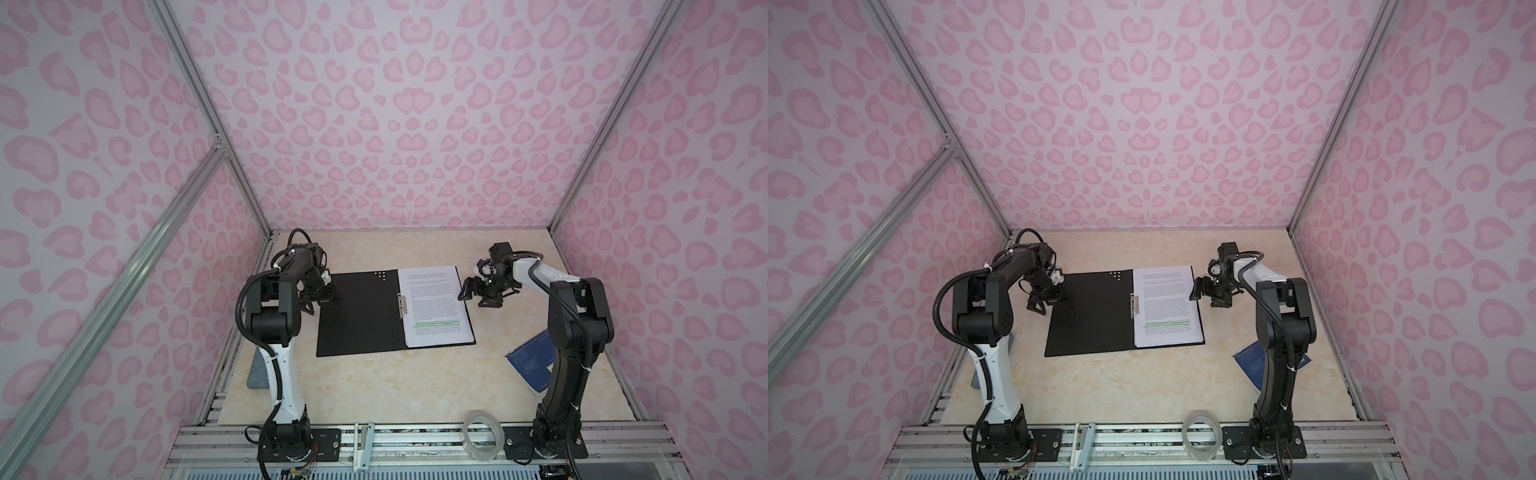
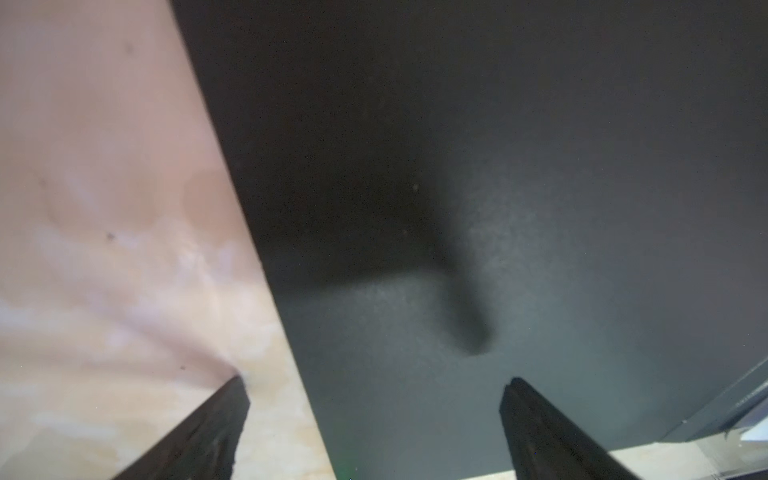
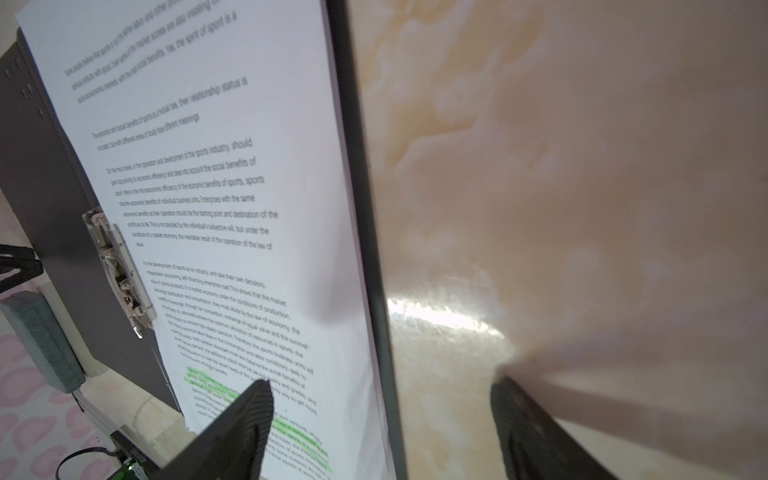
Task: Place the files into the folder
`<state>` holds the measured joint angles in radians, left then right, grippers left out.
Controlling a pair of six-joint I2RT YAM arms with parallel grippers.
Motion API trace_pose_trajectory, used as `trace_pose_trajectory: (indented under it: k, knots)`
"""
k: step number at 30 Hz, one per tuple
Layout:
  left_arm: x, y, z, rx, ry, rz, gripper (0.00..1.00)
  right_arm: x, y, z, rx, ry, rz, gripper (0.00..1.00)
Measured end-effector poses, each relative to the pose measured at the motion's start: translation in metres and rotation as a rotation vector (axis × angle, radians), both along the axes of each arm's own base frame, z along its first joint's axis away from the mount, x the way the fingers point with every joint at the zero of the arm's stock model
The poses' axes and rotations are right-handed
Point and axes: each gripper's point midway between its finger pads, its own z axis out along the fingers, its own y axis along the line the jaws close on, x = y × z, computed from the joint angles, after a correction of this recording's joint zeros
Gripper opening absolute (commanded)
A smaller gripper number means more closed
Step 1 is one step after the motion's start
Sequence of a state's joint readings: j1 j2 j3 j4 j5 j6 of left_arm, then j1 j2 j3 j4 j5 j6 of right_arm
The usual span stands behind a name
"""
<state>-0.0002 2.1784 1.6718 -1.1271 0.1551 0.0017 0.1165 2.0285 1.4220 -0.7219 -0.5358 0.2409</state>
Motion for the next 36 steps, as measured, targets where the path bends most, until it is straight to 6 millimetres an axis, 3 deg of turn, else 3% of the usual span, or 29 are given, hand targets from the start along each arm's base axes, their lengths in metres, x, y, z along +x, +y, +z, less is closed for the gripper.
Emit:
trace_pose_trajectory:
  k: [18,36]
  knots:
    - [0.004,-0.036,0.012,-0.225,0.003,-0.013,0.95,-0.004,0.015,-0.005,0.0,0.072,0.101,0.83]
    - [0.01,-0.038,0.029,-0.281,-0.027,-0.003,0.93,-0.008,0.015,-0.01,-0.005,0.098,0.128,0.79]
